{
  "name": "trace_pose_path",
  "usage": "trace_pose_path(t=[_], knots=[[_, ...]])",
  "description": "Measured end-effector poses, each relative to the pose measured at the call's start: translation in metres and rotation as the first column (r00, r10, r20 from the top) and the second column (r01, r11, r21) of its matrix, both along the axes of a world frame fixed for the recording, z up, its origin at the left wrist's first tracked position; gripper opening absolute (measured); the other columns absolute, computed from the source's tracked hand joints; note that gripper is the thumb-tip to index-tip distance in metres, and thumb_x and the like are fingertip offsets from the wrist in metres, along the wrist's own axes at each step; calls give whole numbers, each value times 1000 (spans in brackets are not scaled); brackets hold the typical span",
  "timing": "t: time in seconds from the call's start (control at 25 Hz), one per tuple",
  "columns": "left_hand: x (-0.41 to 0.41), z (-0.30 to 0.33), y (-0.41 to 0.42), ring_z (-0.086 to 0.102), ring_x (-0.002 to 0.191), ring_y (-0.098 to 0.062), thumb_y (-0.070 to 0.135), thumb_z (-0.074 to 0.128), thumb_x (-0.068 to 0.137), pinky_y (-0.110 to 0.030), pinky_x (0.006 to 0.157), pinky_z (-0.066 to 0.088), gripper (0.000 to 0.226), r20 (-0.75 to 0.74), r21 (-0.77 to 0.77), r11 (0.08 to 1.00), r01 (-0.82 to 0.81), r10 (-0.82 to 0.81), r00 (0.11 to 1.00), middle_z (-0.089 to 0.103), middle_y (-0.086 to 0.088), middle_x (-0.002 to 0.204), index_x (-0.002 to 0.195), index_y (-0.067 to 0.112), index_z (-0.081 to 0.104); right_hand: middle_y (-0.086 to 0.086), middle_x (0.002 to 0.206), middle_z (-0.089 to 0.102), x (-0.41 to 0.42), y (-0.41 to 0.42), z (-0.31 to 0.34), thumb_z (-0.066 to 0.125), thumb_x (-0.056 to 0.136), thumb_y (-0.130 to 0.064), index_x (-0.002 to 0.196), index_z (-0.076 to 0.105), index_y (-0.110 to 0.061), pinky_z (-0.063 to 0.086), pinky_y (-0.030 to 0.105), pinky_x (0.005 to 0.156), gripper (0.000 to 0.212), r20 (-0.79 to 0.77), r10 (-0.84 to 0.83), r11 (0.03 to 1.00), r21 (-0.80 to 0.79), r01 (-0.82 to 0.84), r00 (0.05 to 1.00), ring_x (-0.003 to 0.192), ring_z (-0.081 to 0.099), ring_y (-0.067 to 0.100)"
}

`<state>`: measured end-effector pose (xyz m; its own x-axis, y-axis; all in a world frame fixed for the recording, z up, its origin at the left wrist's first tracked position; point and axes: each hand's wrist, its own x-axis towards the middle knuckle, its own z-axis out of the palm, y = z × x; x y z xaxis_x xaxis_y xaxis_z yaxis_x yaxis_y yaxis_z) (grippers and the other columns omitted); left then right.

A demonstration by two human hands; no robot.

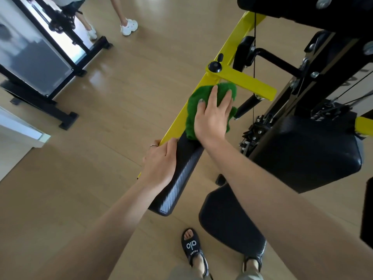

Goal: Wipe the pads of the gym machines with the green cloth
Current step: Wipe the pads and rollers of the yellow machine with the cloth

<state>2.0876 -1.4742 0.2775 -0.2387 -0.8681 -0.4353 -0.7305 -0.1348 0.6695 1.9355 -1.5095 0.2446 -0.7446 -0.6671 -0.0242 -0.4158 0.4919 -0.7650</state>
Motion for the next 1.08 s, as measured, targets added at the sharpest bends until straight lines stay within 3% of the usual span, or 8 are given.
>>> trace_pose_path(t=[0.12, 0.24, 0.44, 0.64, 0.76, 0.84, 0.92, 1.08], knots=[[-2, 4, 1, 49, 114, -31, 50, 23, 100, -53, 107, 37, 41, -29, 17, 1000, -14, 14, 999, 49, -1, 115, 79, 65, 55, 17, 162, 19, -15, -11, -2, 36, 105, -30, 156, 30, -14, 12, 52, 121, 54, -118, -8, 1000, -5, 7, 993, 150, 13, 36], [0, -4, 1, 51, 114, -32, 42, 25, 104, -52, 108, 35, 42, -47, -59, 997, -48, 45, 998, 52, -4, 108, 97, 30, 64, 12, 165, 15, 41, 35, -5, 36, 103, -28, 152, 39, -13, 8, 51, 123, 52, -160, 62, 992, -96, -78, 985, 152, 5, 35], [0, -4, 0, 49, 114, -28, 39, 22, 105, -51, 109, 34, 45, -45, -67, 998, -17, 14, 999, 53, -3, 108, 101, 29, 66, 4, 161, 30, 29, 33, -8, 39, 100, -31, 146, 49, -16, 12, 54, 121, 50, -219, 195, 975, -60, -212, 956, 152, 11, 29], [-3, 5, 3, 44, 122, -26, 32, 22, 107, -48, 106, 37, 44, -25, -61, 998, 10, -12, 1000, 47, 15, 91, 112, 35, 65, 3, 159, 33, -18, -7, -13, 41, 102, -30, 144, 52, -19, 16, 46, 122, 45, -29, 40, 981, -190, -45, 999, 150, 19, 26], [-3, 6, 3, 43, 123, -23, 31, 19, 107, -47, 106, 36, 46, -11, -65, 997, 29, -29, 1000, 46, 13, 90, 119, 35, 64, 1, 140, 51, -34, -13, -10, 36, 101, -36, 136, 57, -22, 34, 43, 113, 43, 190, -8, 952, -299, 66, 982, 132, 43, 21], [-3, 5, 3, 41, 122, -21, 30, 17, 108, -46, 105, 35, 47, 5, -76, 996, 45, -45, 999, 45, 9, 91, 121, 36, 62, -2, 120, 62, -43, -17, -6, 34, 98, -48, 126, 61, -26, 46, 39, 103, 45, 459, -75, 944, -254, 212, 885, 114, 58, 19], [-1, 2, 3, 41, 121, -20, 31, 16, 108, -47, 106, 35, 46, 13, -94, 994, 47, -46, 999, 47, 8, 93, 119, 37, 61, -2, 103, 68, -54, -14, -14, 39, 93, -61, 110, 68, -23, 50, 34, 94, 51, 717, -169, 933, -105, 344, 676, 102, 64, 19], [-3, -2, 1, 42, 119, -20, 33, 16, 108, -47, 106, 34, 46, 23, -107, 992, 67, -65, 998, 44, 18, 91, 115, 32, 62, 1, 84, 67, -46, -1, -24, 44, 89, -73, 87, 65, -21, 50, 30, 75, 55, 930, -184, 896, 26, 443, 317, 84, 64, 20]])
